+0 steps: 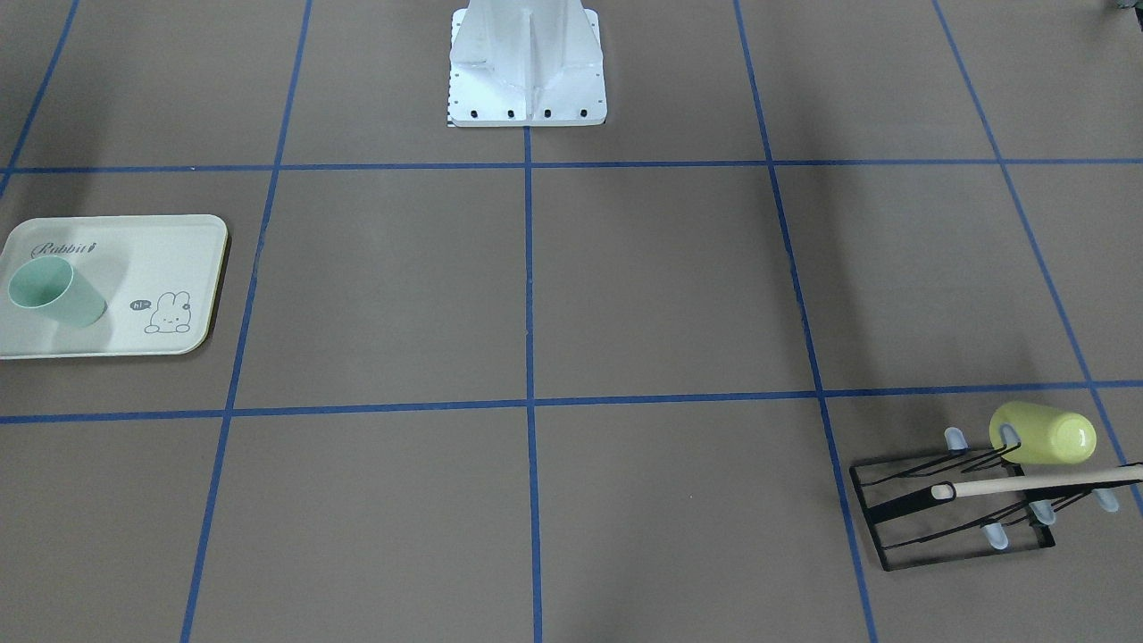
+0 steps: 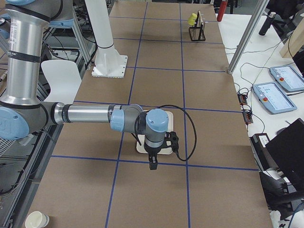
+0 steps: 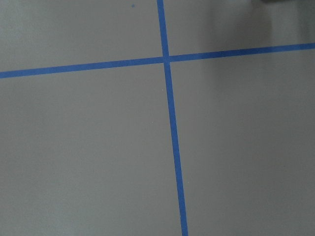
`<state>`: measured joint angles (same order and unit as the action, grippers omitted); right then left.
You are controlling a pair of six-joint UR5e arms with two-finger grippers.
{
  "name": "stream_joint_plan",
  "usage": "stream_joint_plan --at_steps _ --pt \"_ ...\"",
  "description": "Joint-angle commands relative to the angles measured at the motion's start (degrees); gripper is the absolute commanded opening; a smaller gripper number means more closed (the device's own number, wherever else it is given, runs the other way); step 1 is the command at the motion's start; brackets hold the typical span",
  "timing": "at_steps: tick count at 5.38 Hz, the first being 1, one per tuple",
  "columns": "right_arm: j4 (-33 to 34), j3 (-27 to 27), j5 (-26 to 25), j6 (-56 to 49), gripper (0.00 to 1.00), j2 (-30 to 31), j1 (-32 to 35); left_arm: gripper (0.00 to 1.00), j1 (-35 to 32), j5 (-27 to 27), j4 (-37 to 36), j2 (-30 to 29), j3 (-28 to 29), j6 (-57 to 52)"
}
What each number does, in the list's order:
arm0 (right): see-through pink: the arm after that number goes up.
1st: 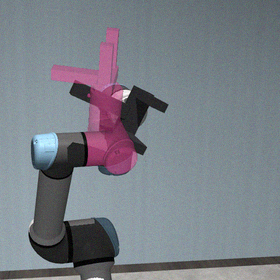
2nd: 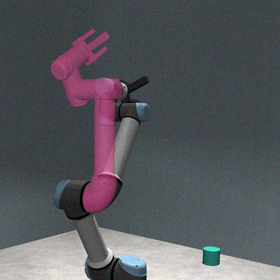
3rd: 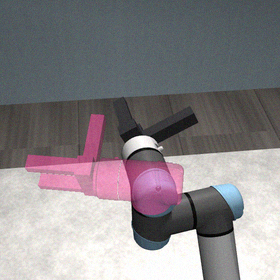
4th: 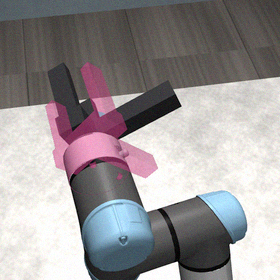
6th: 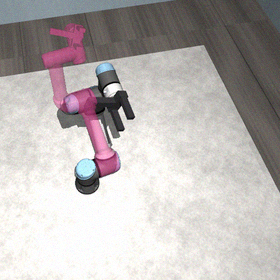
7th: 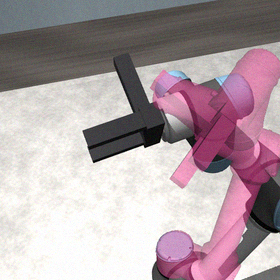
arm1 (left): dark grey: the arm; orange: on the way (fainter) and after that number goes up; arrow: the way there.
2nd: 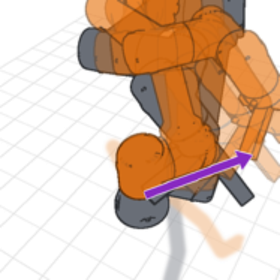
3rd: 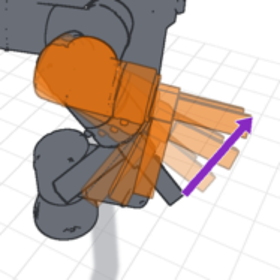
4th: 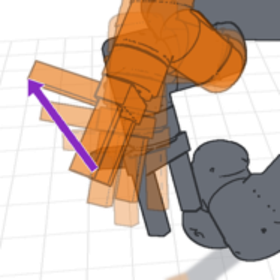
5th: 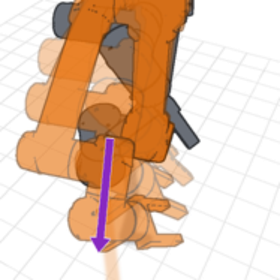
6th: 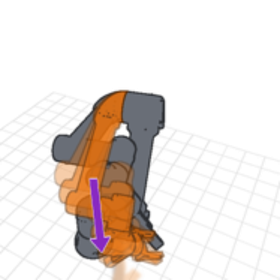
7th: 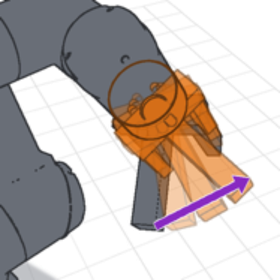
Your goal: Left arm grabs green cup and hands to right arm on tray
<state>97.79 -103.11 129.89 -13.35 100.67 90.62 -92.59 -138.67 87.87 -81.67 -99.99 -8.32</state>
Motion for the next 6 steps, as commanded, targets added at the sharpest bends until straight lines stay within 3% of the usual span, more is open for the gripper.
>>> stream_joint_plan --at_steps 1,6 --pt "-0.14 -0.07 0.1 0.08 1.0 -0.56 0.0 1.0 -0.05 -0.11 0.02 1.24 -0.82 -0.3" --pt "-4.53 -0.43 0.37 0.17 1.0 -0.47 -0.09 1.0 -0.13 0.41 0.02 1.43 -0.64 -0.21"
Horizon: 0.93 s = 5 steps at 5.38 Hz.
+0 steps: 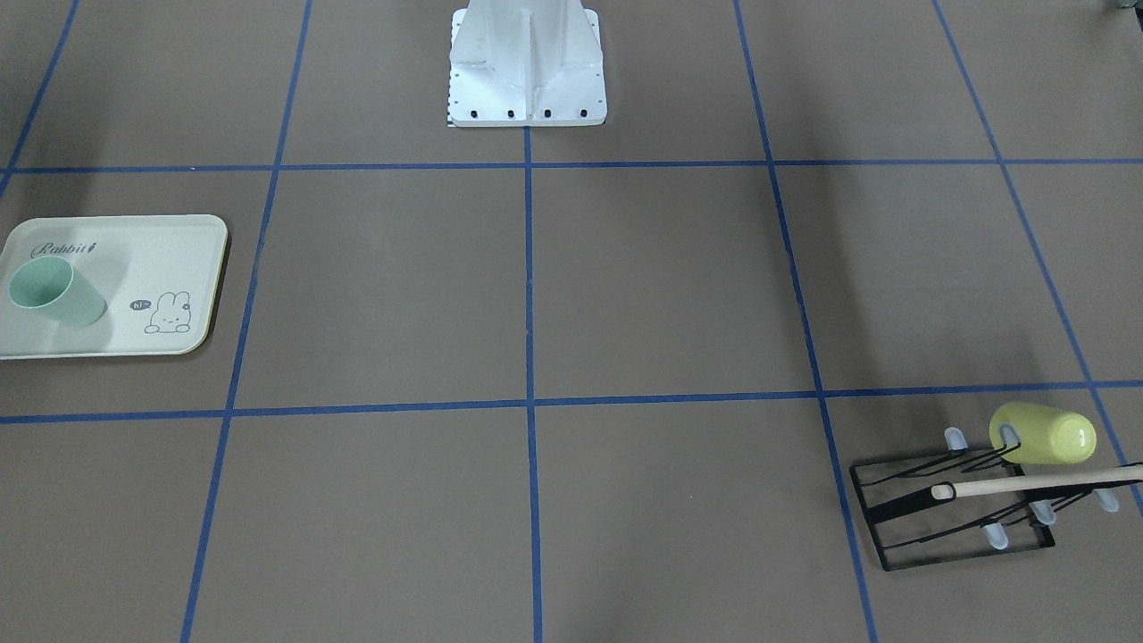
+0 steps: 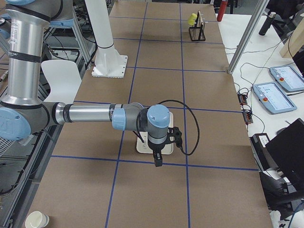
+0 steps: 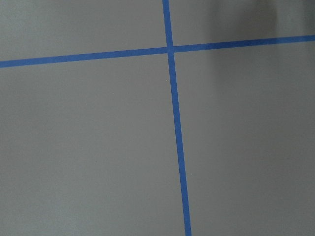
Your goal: Left arm grabs green cup and hands to right arm on tray
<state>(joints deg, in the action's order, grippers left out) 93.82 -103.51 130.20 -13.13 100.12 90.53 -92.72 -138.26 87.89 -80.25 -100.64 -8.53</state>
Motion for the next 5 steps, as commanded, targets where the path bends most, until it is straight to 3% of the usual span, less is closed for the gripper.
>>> stream_joint_plan --at_steps 1,5 --pt "-0.57 -0.02 0.14 0.04 1.0 0.07 0.0 1.0 0.0 0.01 0.0 0.01 0.0 0.0" --pt "-0.57 -0.02 1.54 0.21 1.0 0.16 0.0 1.0 0.0 0.27 0.0 0.01 0.0 0.0"
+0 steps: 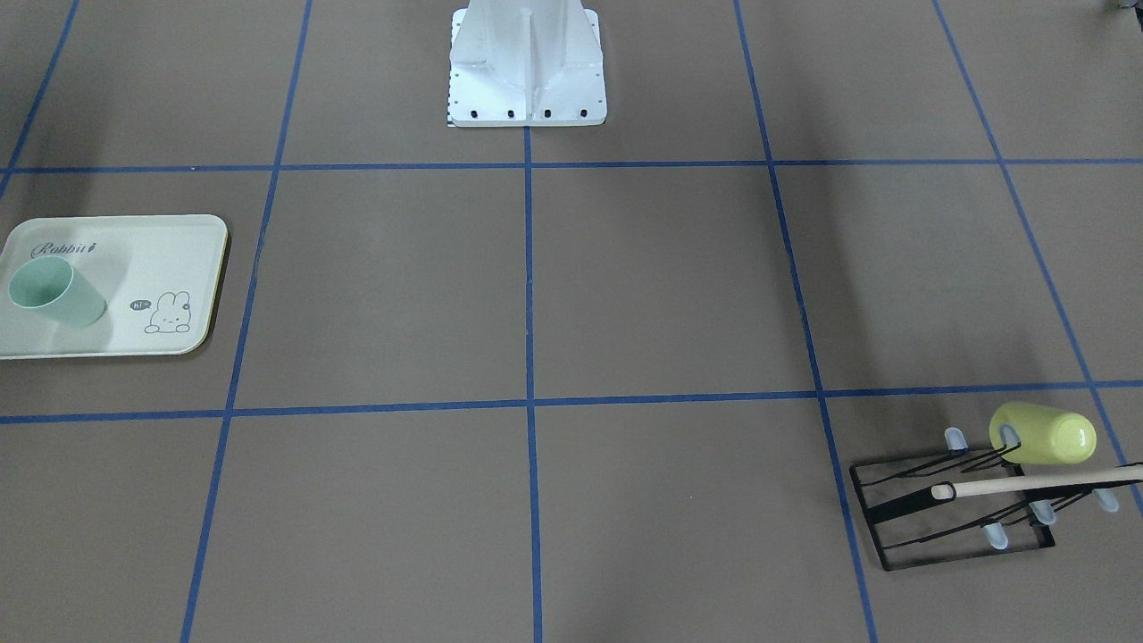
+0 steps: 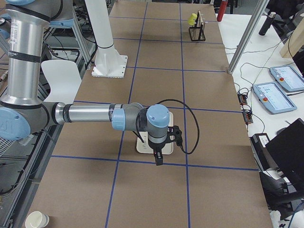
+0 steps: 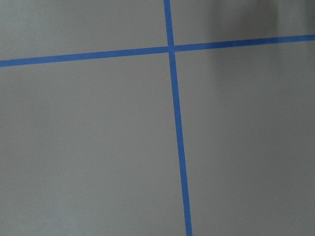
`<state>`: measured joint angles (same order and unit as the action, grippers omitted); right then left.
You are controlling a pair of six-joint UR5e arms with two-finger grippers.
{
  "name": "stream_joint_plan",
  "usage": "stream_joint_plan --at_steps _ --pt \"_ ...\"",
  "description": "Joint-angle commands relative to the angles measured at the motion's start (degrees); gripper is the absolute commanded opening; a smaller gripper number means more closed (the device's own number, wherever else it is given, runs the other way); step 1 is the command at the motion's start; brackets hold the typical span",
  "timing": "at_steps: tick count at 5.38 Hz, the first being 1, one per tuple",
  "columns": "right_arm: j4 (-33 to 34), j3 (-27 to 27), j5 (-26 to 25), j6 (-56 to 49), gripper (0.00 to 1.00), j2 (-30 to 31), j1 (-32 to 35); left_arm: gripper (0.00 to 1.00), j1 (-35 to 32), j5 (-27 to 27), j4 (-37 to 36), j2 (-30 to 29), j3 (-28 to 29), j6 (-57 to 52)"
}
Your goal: Left arm grabs green cup and hands to right arm on tray
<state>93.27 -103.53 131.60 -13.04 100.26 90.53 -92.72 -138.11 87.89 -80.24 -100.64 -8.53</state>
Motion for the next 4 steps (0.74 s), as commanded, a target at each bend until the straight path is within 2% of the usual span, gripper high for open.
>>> stream_joint_plan --at_steps 1,4 --pt "-0.1 -0.09 0.15 3.08 1.0 0.02 0.0 1.0 0.0 0.12 0.0 0.0 -0.09 0.0" --pt "-0.02 0.35 -0.02 3.2 1.0 0.11 -0.18 1.0 0.0 0.2 -0.09 0.35 -0.18 0.0"
